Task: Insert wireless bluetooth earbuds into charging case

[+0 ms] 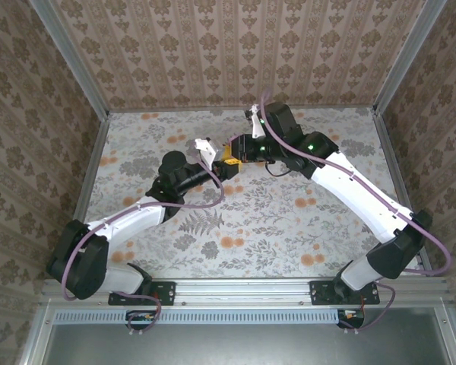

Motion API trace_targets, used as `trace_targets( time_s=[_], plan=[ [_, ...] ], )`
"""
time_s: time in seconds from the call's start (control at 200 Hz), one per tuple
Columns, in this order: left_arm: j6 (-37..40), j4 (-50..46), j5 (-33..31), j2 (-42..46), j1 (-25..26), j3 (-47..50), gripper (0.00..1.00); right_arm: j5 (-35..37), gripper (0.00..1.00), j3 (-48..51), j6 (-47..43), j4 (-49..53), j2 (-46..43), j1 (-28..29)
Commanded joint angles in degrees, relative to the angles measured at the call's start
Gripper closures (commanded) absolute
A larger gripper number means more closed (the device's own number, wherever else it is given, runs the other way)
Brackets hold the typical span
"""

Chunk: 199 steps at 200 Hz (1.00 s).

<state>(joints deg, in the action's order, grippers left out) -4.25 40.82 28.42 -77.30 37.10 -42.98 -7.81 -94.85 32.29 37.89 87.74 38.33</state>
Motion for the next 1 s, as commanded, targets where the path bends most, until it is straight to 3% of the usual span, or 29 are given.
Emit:
trace_targets(
  time_s=[0.0, 0.99],
  plan=[
    [0.8, 2.4, -0.3, 0.4, 0.5, 0.0, 0.64, 3.2, 0.78, -2.4, -1.8, 2.5, 1.1, 0.6],
    [0.0, 2.7, -1.4, 1.3, 0.5, 0.1, 0.64, 4.2, 0.76, -3.2, -3.1, 4.8, 2.6, 1.7]
  ],
)
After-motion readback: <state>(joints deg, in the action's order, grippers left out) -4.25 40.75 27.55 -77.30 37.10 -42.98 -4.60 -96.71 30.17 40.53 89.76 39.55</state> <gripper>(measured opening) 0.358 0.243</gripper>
